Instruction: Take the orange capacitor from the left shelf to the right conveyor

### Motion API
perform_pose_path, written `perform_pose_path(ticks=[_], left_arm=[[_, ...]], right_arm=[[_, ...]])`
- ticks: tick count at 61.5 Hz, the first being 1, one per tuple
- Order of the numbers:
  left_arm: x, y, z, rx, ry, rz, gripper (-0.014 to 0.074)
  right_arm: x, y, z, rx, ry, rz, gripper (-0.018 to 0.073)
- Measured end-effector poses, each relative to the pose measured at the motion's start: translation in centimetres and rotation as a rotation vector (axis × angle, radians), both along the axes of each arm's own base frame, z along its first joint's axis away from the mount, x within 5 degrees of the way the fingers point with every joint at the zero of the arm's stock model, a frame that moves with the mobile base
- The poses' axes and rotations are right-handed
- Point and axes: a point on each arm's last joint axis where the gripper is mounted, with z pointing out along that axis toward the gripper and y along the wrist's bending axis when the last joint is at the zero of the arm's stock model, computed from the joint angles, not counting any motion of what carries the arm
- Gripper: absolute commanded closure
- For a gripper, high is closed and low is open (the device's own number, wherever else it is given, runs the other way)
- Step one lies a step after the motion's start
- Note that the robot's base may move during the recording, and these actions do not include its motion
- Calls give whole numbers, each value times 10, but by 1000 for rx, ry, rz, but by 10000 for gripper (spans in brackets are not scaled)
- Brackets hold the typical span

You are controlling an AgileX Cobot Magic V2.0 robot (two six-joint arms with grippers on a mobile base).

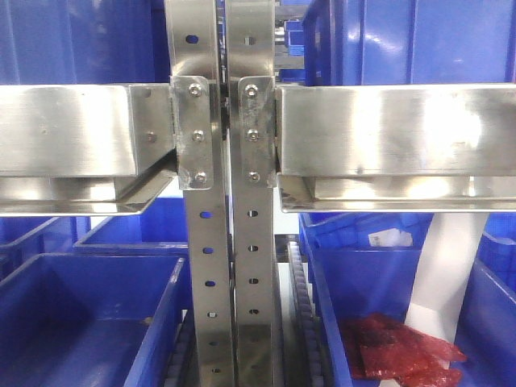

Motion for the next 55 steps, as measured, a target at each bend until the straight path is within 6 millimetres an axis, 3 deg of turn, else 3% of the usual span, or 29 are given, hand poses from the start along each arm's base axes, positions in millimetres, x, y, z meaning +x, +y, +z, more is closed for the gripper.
perform_pose_path(ticks=[14,18,24,28,32,44,55], left_arm=[[0,0,0,0,0,0,723],[0,0,0,0,0,0,723],[0,0,0,0,0,0,723],[0,0,0,0,0,0,723],[0,0,0,0,0,0,723],[0,0,0,0,0,0,723],[0,0,0,0,0,0,723]], right_arm=[[-7,0,77,-1,-38,2,468],[1,0,95,-1,-16,2,372],[20,0,114,0,37,3,134],[36,0,118,0,85,3,-3],[53,0,118,0,146,2,-78],[109,0,100,1,303,1,-63],[149,0,91,1,344,0,-63]])
